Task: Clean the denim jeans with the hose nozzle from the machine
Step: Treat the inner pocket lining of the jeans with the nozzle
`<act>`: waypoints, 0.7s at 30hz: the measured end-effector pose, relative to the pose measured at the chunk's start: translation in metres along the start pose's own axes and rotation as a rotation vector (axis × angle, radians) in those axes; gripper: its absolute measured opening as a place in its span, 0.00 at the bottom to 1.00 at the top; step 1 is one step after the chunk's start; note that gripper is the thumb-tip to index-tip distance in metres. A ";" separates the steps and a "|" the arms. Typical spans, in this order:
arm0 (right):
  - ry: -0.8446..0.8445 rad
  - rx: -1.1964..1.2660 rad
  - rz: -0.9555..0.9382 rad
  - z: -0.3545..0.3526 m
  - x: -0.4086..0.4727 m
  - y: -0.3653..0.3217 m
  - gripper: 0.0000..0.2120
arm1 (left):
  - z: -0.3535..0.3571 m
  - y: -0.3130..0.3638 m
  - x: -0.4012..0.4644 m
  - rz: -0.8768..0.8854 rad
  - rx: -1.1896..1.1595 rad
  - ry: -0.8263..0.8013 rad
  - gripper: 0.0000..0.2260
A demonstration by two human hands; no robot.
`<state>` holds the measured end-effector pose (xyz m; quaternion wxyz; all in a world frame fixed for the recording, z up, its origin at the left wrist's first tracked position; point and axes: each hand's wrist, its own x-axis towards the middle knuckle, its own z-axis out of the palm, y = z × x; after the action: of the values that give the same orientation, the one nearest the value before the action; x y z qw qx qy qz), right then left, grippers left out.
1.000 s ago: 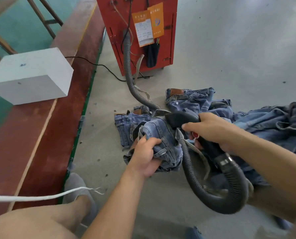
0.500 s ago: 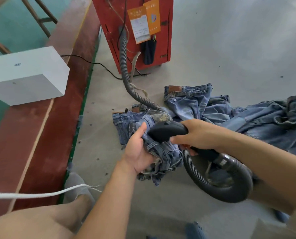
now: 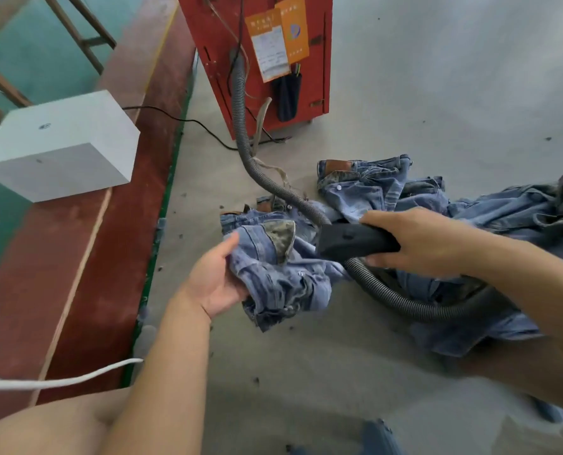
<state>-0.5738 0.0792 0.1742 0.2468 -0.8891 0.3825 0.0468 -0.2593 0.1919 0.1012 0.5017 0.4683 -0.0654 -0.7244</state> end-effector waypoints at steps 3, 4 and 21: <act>0.023 -0.067 0.001 0.012 0.002 -0.004 0.15 | 0.008 0.007 -0.006 0.062 -0.034 -0.019 0.28; 0.020 -0.057 -0.004 0.013 0.003 -0.007 0.16 | 0.011 0.006 -0.006 0.079 -0.029 -0.006 0.26; 0.024 0.077 -0.038 0.015 0.004 -0.038 0.16 | 0.033 -0.007 0.006 0.155 -0.226 -0.104 0.28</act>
<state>-0.5426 0.1055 0.1751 0.2769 -0.8867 0.3699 0.0166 -0.2890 0.1780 0.1113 0.6016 0.3645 -0.0454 -0.7094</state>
